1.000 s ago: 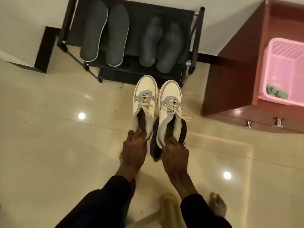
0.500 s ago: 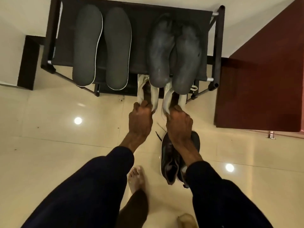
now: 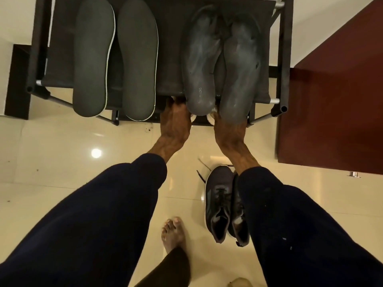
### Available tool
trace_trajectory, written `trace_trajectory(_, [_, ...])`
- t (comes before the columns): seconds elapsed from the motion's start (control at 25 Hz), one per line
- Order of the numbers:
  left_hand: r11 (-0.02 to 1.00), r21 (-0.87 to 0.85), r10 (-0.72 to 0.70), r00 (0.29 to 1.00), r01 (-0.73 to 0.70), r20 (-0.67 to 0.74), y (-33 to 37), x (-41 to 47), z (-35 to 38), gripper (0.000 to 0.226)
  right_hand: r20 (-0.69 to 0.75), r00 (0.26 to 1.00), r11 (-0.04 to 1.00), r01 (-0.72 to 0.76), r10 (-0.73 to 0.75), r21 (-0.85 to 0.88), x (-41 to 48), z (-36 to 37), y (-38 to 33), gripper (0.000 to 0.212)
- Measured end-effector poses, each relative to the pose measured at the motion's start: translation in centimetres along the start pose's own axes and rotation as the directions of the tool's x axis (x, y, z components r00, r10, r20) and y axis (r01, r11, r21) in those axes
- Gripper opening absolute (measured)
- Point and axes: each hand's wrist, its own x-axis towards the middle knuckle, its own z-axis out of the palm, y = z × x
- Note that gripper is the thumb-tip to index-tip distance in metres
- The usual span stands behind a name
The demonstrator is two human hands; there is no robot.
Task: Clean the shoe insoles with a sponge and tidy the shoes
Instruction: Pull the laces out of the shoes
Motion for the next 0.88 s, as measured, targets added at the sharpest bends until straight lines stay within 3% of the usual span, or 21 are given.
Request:
trace_trajectory(0.08, [0.999, 0.002, 0.033, 0.999, -0.033, -0.002, -0.4, 0.1, 0.4, 0.024, -0.031, 0.999, 0.996, 0.008, -0.011, -0.093, 0.2, 0.4, 0.5, 0.013])
trace_trajectory(0.16, [0.996, 0.063, 0.059, 0.998, -0.058, -0.005, -0.9, -0.2, 0.6, 0.035, 0.025, 0.997, 0.976, 0.075, -0.071, -0.202, 0.1, 0.5, 1.1, 0.020])
trace_trajectory(0.24, [0.984, 0.167, 0.067, 0.997, -0.059, -0.043, -1.2, -1.3, 0.9, 0.054, 0.126, 0.992, 0.974, 0.058, -0.031, -0.220, -0.3, 0.0, 1.4, 0.027])
trace_trajectory(0.28, [0.978, 0.204, 0.064, 0.995, -0.048, -0.072, -1.2, -2.0, 1.0, 0.062, 0.132, 0.991, 0.947, 0.070, -0.029, -0.315, -0.7, -0.4, 1.0, 0.028])
trace_trajectory(0.36, [0.971, 0.238, 0.044, 0.991, -0.012, -0.126, -0.2, -4.2, 1.0, 0.071, 0.021, 0.979, 0.870, 0.191, -0.205, -0.455, -2.3, -1.1, 0.3, 0.032])
trace_trajectory(0.4, [0.972, 0.235, 0.036, 0.990, -0.003, -0.138, 0.6, -5.5, 0.8, 0.072, -0.028, 0.957, 0.851, 0.244, -0.289, -0.465, -3.5, -1.5, 0.2, 0.041])
trace_trajectory(0.48, [0.987, 0.160, 0.052, 0.990, -0.031, -0.131, 2.5, -9.0, 0.6, 0.067, -0.003, 0.948, 0.872, 0.292, -0.318, -0.393, -6.8, -2.9, 0.5, 0.059])
trace_trajectory(0.6, [0.999, -0.025, 0.024, 1.000, -0.024, 0.002, 5.2, -14.8, 1.3, 0.040, 0.110, 0.966, 0.902, 0.257, -0.234, -0.346, -12.7, -5.8, 3.8, 0.064])
trace_trajectory(0.72, [0.986, -0.113, -0.092, 0.966, 0.123, 0.243, 6.2, -20.4, 3.8, 0.016, 0.189, 0.980, 0.940, 0.120, -0.061, -0.320, -17.6, -8.2, 9.6, 0.034])
trace_trajectory(0.8, [0.959, -0.143, -0.170, 0.903, 0.243, 0.396, 6.4, -23.8, 6.1, 0.013, 0.253, 0.967, 0.937, 0.059, 0.031, -0.343, -20.4, -9.1, 13.8, 0.013])
trace_trajectory(0.88, [0.945, -0.157, -0.184, 0.862, 0.288, 0.471, 6.5, -26.5, 8.7, 0.016, 0.304, 0.948, 0.930, 0.024, 0.095, -0.367, -22.4, -9.5, 17.7, 0.012])
